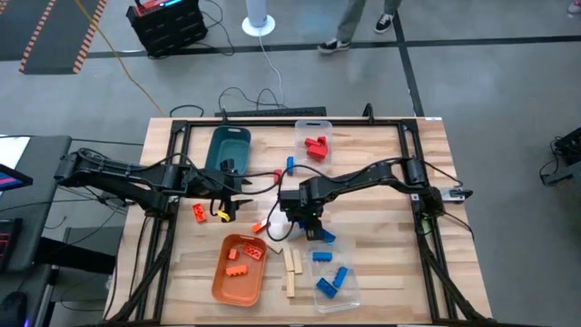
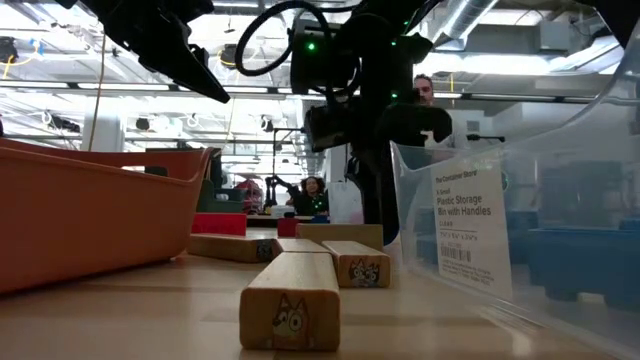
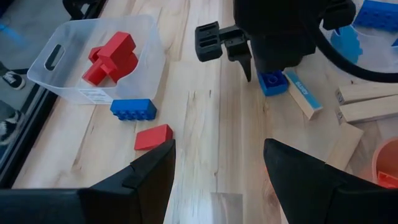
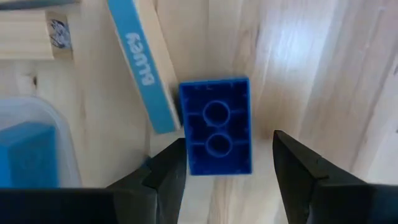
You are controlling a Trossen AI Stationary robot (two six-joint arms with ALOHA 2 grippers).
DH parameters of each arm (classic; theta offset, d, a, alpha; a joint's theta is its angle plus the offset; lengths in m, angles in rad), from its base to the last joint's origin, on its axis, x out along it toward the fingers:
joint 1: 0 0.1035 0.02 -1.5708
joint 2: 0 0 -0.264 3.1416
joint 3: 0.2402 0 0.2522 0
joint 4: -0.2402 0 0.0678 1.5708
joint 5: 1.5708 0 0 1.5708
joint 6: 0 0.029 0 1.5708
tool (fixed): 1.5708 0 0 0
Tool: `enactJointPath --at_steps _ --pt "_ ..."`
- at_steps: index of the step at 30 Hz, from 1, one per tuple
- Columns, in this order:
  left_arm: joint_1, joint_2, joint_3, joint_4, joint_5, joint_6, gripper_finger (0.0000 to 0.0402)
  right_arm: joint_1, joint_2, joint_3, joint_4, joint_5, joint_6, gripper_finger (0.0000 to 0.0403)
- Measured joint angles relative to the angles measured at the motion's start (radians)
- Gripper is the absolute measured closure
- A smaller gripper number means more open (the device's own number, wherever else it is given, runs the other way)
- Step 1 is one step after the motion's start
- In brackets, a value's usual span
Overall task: Sort blocks
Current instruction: Put the blue game piece into the bottom transparent bin
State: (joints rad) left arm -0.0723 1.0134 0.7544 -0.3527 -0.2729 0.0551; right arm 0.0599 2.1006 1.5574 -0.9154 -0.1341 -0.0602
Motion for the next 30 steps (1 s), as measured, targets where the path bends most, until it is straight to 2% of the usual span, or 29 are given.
enactJointPath --at_steps 3,9,12,20,26,30 --pt "0.000 0.000 0.000 0.000 0.000 0.005 0.0165 -0.007 0.000 0.000 0.005 0.000 -0.001 0.0215" --pt "0.000 0.000 0.000 -0.001 0.000 0.011 0.0165 -0.011 0.000 0.000 0.024 0.001 -0.001 0.0280" --pt "0.000 0.000 0.000 -0.002 0.000 0.011 0.0165 -0.011 0.000 0.000 0.032 0.001 -0.001 0.0297" --pt "0.000 0.000 0.000 -0.014 0.000 0.009 0.0165 -0.029 -0.022 0.003 -0.029 0.005 0.003 0.0303" --pt "0.000 0.000 0.000 -0.027 0.000 0.007 0.0165 -0.028 -0.135 0.008 -0.085 0.006 0.032 0.0304" --pt "0.000 0.000 0.000 -0.047 0.000 -0.003 0.0165 0.018 -0.242 0.008 -0.118 0.003 0.074 0.0304"
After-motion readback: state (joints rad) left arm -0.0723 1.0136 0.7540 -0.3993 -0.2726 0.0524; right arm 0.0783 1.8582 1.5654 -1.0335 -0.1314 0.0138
